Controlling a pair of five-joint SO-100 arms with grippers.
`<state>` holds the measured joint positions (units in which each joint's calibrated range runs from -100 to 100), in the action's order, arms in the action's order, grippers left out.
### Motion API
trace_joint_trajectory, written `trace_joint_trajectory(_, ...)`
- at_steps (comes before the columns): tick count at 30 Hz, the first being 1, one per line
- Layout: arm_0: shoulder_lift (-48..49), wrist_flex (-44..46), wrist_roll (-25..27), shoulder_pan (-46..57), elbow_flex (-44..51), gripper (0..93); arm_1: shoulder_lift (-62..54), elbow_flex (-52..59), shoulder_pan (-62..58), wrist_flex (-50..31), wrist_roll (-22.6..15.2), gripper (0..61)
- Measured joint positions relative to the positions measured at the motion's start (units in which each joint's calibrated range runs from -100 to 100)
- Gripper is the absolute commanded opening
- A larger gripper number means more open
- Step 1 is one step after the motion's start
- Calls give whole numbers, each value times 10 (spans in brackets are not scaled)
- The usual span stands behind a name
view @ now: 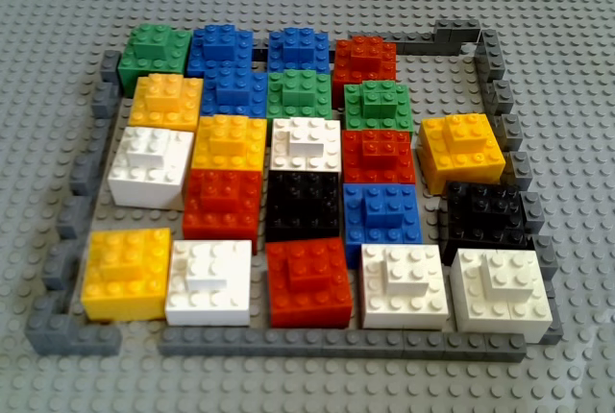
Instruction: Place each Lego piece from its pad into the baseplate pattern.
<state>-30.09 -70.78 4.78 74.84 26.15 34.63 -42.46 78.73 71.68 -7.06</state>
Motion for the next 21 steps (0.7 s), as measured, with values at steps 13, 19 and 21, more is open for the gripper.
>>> trace_joint_trajectory(13,89,0,-2,-47,-123,0,-9,-1,0,41,23,3)
trace_joint_trajectory(19,150,-3,2,-78,-166,0,-90,-30,-20,121,44,3)
trace_joint_trajectory(21,165,3,-1,-86,-174,0,-117,-36,-28,144,51,3)
